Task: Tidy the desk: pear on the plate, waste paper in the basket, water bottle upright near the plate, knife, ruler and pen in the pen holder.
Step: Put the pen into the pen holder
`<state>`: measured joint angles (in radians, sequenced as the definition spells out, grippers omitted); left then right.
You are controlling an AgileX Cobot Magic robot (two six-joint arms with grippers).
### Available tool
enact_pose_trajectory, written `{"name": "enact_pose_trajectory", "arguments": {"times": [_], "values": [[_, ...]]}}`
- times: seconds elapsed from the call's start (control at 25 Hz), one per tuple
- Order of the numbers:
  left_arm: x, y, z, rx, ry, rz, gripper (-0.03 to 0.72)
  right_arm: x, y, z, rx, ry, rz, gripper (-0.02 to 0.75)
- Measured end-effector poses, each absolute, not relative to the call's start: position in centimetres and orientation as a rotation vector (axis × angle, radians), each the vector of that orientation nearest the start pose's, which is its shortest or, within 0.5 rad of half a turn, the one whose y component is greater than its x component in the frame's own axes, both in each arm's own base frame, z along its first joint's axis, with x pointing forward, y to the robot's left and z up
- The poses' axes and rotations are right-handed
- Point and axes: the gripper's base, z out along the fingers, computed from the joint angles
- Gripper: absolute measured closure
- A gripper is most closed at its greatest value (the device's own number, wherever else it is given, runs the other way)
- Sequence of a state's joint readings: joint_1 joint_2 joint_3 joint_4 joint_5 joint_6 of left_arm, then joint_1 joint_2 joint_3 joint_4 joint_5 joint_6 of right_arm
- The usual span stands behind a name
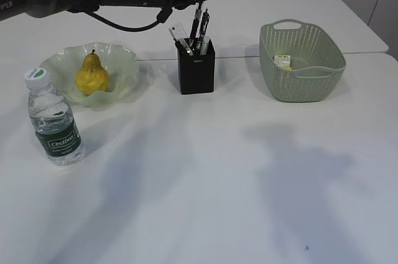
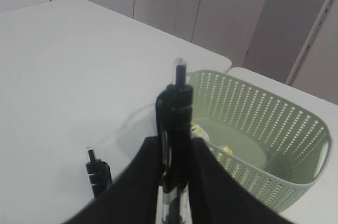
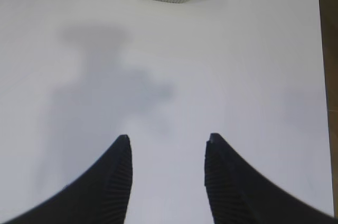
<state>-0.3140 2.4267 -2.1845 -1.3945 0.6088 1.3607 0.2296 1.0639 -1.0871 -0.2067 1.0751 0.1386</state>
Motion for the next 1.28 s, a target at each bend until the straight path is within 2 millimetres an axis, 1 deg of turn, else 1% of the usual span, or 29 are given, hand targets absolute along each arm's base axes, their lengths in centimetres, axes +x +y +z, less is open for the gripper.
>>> {"name": "enact_pose_trajectory", "arguments": {"times": [0.16,0.36,0.52,0.92,1.0,1.2,1.28], "values": [[51.9,-22.2,24.0,0.702,1.731,-0.767,0.6,19.4,2.8,36.5,-0.166,2.502,-0.119,0.37],[52.2,-22.3,22.7,0.707,1.75,-0.767,0.6,19.4,2.8,36.5,-0.167,2.502,-0.12,0.37],[52.3,-22.3,22.3,0.707,1.748,-0.766,0.6,19.4,2.8,36.5,-0.167,2.502,-0.12,0.37],[52.6,-22.2,22.6,0.704,1.692,-0.73,0.6,19.4,2.9,36.5,-0.172,2.495,-0.119,0.37],[52.6,-22.2,22.3,0.698,1.688,-0.736,0.6,19.4,2.9,36.5,-0.172,2.495,-0.119,0.37],[53.0,-22.4,20.7,0.662,1.704,-0.764,0.6,19.4,2.8,36.5,-0.174,2.493,-0.121,0.37],[53.0,-22.4,20.5,0.667,1.702,-0.758,0.6,19.4,2.8,36.5,-0.174,2.493,-0.121,0.37]]}}
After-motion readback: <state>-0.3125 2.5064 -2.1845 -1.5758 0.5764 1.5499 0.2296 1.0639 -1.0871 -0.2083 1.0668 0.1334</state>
